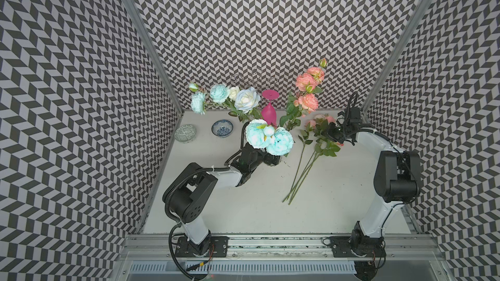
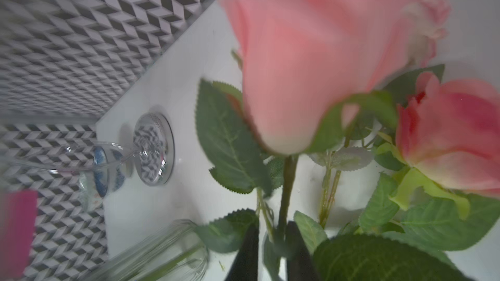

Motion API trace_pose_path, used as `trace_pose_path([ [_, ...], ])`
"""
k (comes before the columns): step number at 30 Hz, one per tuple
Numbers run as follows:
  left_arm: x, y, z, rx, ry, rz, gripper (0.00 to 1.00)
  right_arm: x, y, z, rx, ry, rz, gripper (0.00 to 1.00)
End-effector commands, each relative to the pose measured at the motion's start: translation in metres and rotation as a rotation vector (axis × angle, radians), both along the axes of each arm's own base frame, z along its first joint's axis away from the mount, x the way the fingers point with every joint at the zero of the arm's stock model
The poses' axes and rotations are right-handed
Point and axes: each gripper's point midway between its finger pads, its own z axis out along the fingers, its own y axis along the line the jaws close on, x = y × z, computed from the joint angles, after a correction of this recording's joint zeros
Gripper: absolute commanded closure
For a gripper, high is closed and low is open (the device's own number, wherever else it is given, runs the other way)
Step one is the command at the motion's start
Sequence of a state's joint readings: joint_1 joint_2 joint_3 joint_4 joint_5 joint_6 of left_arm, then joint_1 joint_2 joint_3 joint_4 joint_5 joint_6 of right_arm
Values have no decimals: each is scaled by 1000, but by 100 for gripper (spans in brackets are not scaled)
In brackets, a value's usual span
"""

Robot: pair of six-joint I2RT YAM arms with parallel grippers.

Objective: Pick out pink flowers from the vase
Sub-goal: Place the flower at the center of the board.

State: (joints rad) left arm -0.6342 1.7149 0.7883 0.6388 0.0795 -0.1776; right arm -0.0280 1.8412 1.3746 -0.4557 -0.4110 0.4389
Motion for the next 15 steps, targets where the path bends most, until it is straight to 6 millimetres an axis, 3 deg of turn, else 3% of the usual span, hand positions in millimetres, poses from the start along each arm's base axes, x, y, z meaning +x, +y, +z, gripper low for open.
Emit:
trace_pose_path([
  [1, -9, -4, -24, 15, 79, -28, 0, 7, -5, 26, -55, -111, -32, 66],
  [4, -10, -4, -25, 14, 80, -29, 0, 0, 2, 53, -89, -192, -23, 64],
  [6, -10, -5, -24, 15, 79, -30, 0, -9, 18, 78, -110, -283, 23, 64],
  [12, -10, -5, -24, 17, 77, -34, 0, -75, 99, 145, -167, -622, 261, 66],
  [15, -10, -6, -24, 16, 78, -34, 0, -105, 117, 164, -127, -743, 307, 63],
])
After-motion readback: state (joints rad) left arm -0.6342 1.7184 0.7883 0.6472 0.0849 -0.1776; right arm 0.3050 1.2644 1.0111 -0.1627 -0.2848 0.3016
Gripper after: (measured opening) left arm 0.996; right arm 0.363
